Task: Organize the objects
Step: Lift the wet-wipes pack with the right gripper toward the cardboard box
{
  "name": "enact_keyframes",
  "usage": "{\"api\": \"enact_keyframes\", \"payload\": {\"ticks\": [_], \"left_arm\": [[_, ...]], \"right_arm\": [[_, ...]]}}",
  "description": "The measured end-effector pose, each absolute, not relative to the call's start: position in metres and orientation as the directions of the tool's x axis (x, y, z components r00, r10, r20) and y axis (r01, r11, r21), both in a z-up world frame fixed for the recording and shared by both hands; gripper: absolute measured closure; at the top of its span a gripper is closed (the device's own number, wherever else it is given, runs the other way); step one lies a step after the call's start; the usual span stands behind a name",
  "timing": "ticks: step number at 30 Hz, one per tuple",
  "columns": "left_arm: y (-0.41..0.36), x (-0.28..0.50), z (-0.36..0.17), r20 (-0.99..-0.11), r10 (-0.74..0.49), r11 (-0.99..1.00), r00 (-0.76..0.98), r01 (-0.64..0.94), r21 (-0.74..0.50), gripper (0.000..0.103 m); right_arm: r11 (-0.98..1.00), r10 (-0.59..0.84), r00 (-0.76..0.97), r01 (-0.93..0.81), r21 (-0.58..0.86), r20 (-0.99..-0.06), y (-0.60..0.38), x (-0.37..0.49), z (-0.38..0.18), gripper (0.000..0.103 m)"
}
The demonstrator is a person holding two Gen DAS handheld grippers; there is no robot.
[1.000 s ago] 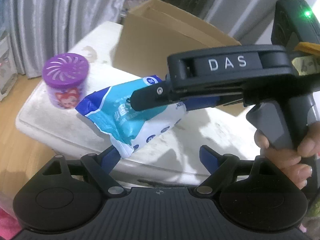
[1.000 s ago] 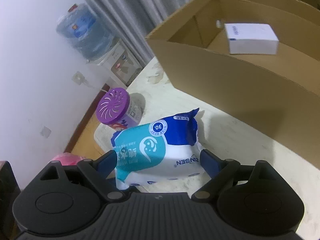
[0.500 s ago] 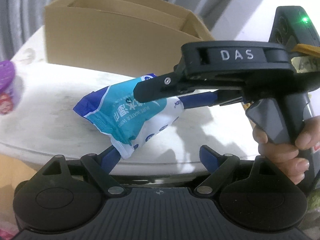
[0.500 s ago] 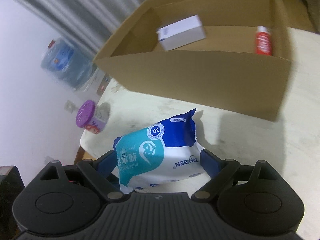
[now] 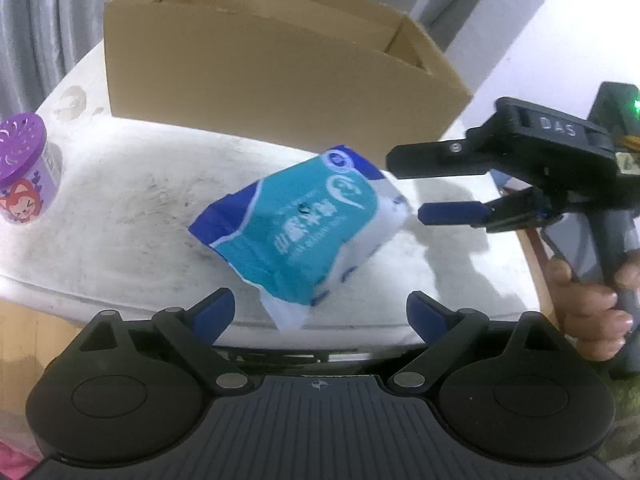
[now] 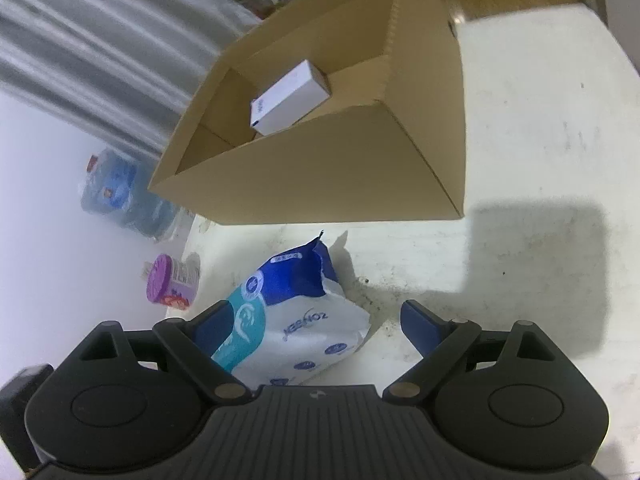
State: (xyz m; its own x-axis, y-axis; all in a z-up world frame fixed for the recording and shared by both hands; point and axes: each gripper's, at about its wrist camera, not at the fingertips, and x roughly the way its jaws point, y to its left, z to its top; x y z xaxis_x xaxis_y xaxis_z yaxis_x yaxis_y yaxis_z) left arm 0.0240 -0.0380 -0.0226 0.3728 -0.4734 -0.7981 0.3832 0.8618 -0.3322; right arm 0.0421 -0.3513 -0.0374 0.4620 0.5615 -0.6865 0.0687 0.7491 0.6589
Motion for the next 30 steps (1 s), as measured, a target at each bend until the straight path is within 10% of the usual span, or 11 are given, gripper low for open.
{"api": "enact_keyframes", "payload": {"ticks": [30], "left_arm": [[-0.076,-0.008,-0.013,-0.796,-0.511,0.821,0.324,0.458,-0.341,0.009]], "right_arm": [[0.809,0.545,0.386,-0.009,0.587,-0.744,-0.321,0.025,-0.031,0.005]]}}
